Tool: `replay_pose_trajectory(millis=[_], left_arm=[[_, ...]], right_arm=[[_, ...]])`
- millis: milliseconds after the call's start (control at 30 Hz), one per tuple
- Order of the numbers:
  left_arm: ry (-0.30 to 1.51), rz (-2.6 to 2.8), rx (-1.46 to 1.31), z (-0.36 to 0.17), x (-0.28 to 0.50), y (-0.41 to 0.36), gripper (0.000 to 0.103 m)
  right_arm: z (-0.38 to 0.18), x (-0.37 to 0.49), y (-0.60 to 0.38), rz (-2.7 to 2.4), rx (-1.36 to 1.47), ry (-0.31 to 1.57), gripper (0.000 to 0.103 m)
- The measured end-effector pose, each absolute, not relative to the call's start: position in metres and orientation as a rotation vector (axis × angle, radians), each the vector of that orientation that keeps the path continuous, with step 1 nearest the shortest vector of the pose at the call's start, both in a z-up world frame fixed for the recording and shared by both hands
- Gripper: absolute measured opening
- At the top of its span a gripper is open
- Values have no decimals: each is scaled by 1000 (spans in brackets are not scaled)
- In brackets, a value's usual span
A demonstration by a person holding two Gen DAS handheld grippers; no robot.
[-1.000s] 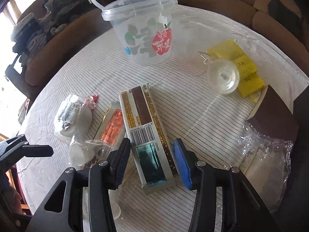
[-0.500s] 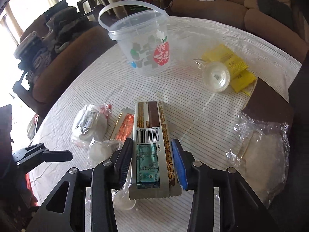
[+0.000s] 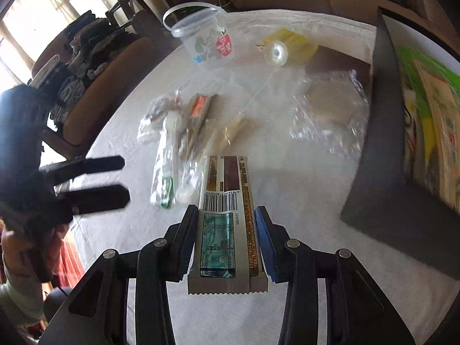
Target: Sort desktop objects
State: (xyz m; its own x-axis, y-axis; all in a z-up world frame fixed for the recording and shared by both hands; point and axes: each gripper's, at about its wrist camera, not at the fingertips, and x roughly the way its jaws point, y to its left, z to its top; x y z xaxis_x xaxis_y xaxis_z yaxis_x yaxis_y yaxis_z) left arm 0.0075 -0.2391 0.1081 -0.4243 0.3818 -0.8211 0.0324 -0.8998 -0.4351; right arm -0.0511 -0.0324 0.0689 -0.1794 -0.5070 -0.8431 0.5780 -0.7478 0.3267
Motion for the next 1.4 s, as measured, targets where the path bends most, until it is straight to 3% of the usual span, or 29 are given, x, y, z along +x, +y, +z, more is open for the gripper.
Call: replay_pose_trajectory(millis=[267,433,567,733,900,1400], left_arm=[[-711,2252,-1572,94,26,-185,103],[-851,2094,-1554,67,20,-146,103],[-912,2050,-1569,50,10,-137,103],[-1019,1914,-1558,33,5,-127,103],[-1037,1785,-1522,31,10,-105,103],[-1242,1723,-1490,15,20,-130,103]], right_arm=[[47,19,38,-2005,1440,-32,41],[40,37,52,-2201,1397,181,44],[44,53,58,-2306,1333,395,57],[32,51,71,-2195,1370,193,58],[26,38,88,-2137,1406,-29,34],[36,31,77,-1947,1327,-316,35]])
